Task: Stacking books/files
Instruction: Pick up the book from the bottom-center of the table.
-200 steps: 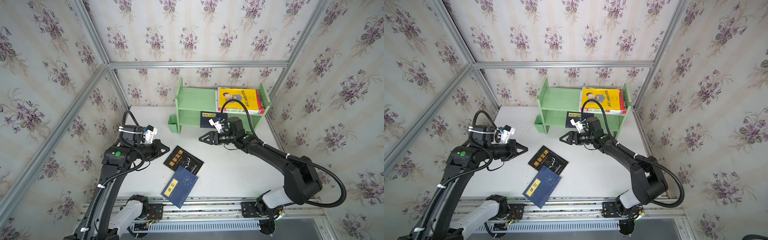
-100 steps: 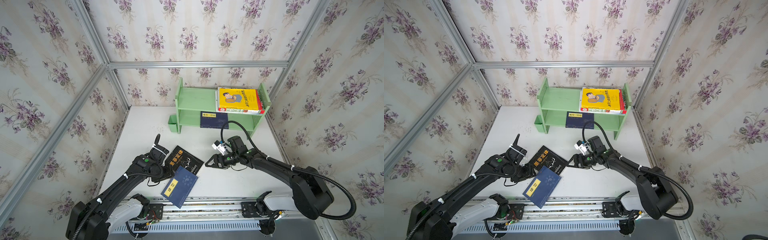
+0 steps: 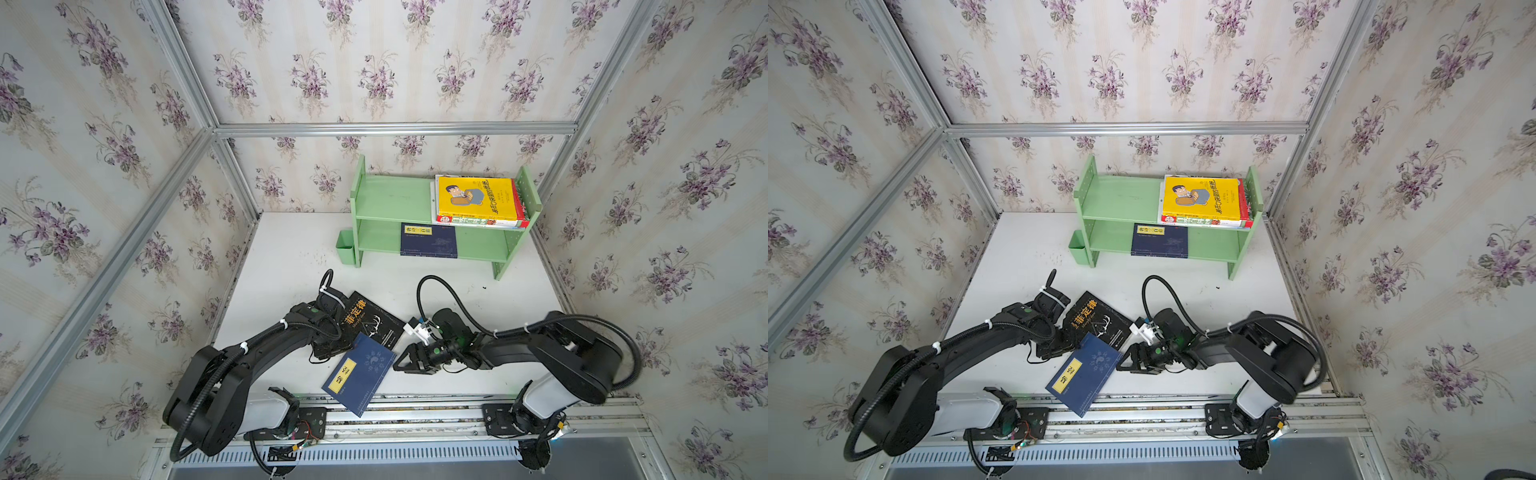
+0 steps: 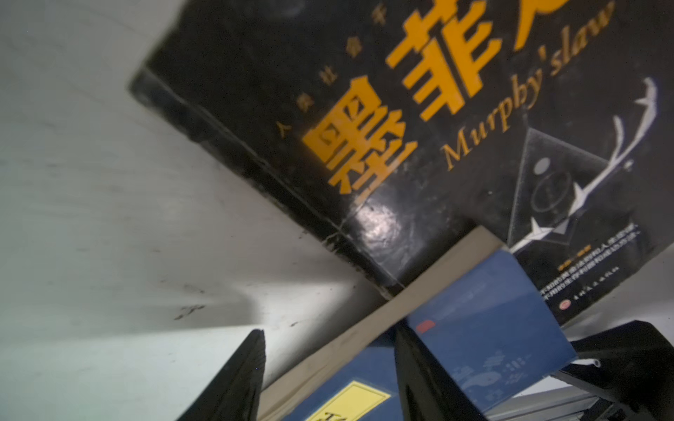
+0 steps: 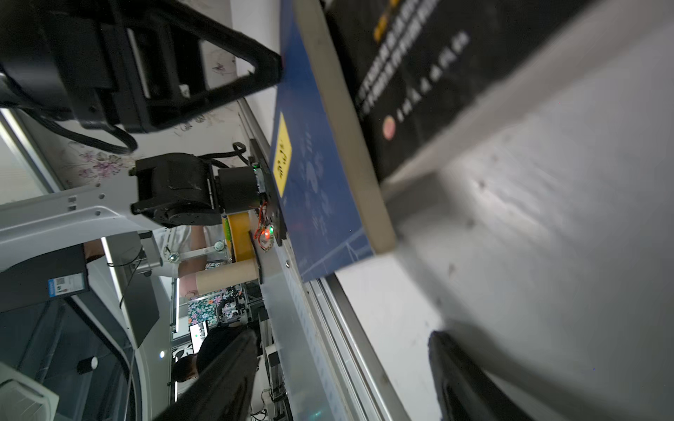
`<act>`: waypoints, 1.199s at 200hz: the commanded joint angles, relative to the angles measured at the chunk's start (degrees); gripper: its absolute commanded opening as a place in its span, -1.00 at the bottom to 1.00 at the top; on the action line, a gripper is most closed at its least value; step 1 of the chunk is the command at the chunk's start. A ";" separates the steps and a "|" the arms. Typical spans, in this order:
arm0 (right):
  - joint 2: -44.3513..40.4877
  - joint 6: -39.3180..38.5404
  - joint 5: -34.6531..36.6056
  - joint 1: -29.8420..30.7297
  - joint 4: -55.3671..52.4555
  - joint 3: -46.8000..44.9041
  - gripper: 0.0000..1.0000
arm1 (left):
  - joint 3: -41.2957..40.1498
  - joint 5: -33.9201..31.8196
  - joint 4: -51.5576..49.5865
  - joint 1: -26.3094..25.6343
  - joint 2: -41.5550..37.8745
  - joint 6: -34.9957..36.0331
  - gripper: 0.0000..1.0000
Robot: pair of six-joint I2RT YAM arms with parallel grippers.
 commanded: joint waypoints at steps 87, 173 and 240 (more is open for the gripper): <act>15.46 13.38 4.74 -1.39 25.90 1.99 -0.81 | 0.00 8.16 5.03 0.03 -0.93 -0.89 0.11; -18.10 -18.16 15.87 -4.66 -45.67 23.75 -1.00 | 12.38 12.49 4.85 6.90 -12.42 2.61 0.45; -25.97 -23.31 17.29 -17.90 -56.98 38.35 -1.00 | 21.18 20.48 7.65 12.02 -12.83 7.81 0.78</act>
